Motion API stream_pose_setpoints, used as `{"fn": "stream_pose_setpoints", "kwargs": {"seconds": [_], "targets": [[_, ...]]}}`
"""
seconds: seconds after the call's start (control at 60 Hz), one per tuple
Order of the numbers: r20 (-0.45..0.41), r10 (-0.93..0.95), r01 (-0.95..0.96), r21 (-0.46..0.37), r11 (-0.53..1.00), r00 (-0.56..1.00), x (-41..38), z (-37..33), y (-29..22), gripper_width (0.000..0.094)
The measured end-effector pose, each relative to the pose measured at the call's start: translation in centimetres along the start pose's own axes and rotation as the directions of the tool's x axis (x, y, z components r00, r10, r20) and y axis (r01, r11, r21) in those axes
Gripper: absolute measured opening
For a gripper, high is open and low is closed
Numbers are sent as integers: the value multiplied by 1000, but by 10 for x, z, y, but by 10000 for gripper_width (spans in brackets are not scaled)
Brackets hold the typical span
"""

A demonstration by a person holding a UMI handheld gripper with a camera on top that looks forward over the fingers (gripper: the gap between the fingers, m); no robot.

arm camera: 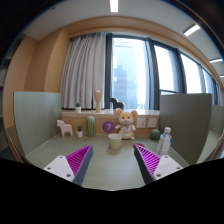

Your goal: Pour water

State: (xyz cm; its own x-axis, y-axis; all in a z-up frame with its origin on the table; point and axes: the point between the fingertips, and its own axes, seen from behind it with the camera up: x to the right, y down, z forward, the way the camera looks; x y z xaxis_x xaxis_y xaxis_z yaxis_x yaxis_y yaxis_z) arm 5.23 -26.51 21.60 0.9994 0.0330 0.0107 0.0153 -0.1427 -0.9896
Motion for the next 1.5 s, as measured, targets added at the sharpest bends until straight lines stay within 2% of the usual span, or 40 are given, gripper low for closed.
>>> {"fn": "stream_pose_setpoints", "kwargs": {"seconds": [0.133,0.217,0.4,0.483,0.617,0.967,1.067,1.2,1.267,1.417,1.5], "targets": [[-6,8,-8,4,1000,1000,21,11,18,855],[-9,-4,4,-12,1000,1000,51,24,47,854],[-146,-41,33,-63,997,988,144,39,107,857],[-180,-10,-5,-87,996,984,174,47,122,853],[-200,62,-82,-92,992,978,212,74,127,841],[-202,66,-73,-27,997,977,262,162,95,828],[-205,44,-48,-13,999,978,269,172,88,744],[-175,41,-44,-14,999,984,263,187,88,550],[-178,23,-24,-6,1000,984,264,186,86,519],[-154,-32,32,-2,999,988,256,187,83,378],[-150,-38,37,-5,999,988,253,190,85,377]]}}
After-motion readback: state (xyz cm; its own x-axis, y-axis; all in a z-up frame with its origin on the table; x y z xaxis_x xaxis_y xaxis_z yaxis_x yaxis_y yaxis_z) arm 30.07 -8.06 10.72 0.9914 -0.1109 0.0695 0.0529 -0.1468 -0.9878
